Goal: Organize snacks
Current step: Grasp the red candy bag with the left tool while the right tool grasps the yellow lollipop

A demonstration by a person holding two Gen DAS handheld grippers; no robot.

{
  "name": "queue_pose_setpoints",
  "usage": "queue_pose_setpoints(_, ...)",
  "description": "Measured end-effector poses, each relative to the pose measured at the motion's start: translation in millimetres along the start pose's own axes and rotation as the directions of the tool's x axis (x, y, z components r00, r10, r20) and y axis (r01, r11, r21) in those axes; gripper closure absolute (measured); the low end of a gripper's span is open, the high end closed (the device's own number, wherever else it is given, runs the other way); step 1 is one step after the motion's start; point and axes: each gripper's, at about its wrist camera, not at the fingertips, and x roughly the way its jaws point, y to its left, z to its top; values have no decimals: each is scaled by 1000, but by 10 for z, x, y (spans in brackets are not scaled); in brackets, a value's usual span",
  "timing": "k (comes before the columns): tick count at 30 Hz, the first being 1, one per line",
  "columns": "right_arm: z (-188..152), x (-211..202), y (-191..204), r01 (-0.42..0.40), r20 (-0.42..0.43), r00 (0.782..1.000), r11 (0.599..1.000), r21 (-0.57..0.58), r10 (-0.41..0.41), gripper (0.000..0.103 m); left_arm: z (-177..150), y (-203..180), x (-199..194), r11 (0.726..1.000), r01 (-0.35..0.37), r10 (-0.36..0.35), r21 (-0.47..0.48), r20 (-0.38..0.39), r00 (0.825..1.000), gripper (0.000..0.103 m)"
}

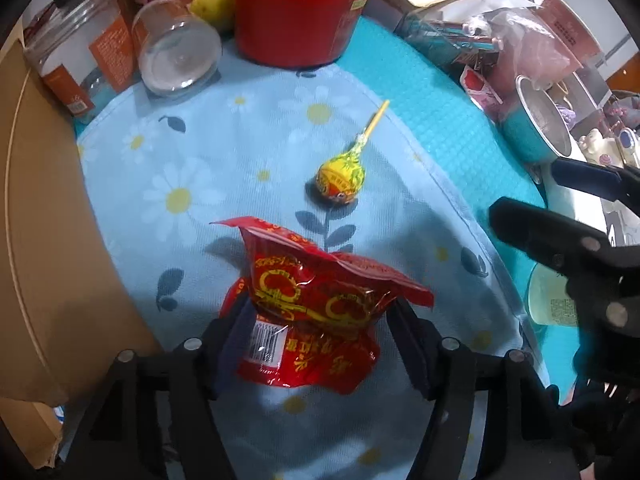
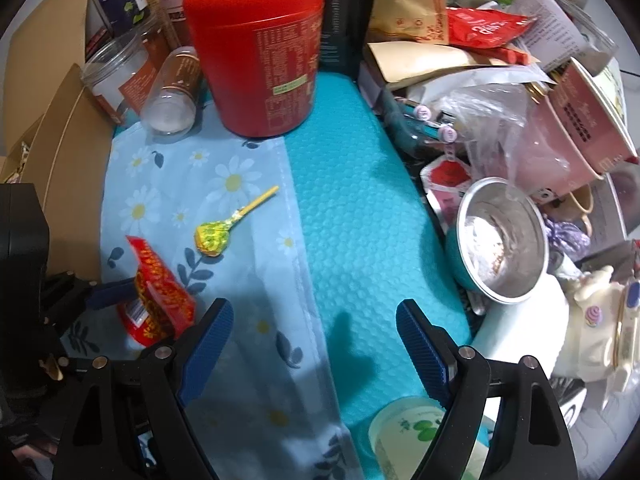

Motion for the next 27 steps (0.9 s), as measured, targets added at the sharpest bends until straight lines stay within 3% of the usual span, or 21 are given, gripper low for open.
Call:
queue_pose_setpoints(4, 32, 19, 40, -27, 1, 1000, 1000, -2, 27, 18, -29, -55, 5, 999, -28, 27, 31, 39, 999, 35)
queue_pose_setpoints(11, 134, 77, 93, -98, 7, 995, 995, 10, 98, 18, -83, 40, -105, 1000, 6, -6, -3, 46, 999, 49)
queue_pose_setpoints(12, 146, 99, 116, -109, 2, 994, 994, 8, 109, 20, -104, 40, -116, 1000, 10, -10, -8, 38, 999, 57)
queue_pose_setpoints(13, 159, 124, 143, -122, -3, 993, 993, 5, 122, 22, -137, 51, -126, 1000, 16, -16, -17, 30, 999, 58)
queue_pose_setpoints(19, 215, 307, 309, -195, -33, 980, 981, -1, 195, 31, -270, 155, -208, 1000, -4, 6, -24, 55, 998, 58)
queue_pose_setpoints(27, 365, 622, 511, -250, -41, 967, 968, 9, 250, 49, -429, 495, -417, 990, 1, 14, -139, 108, 994, 58)
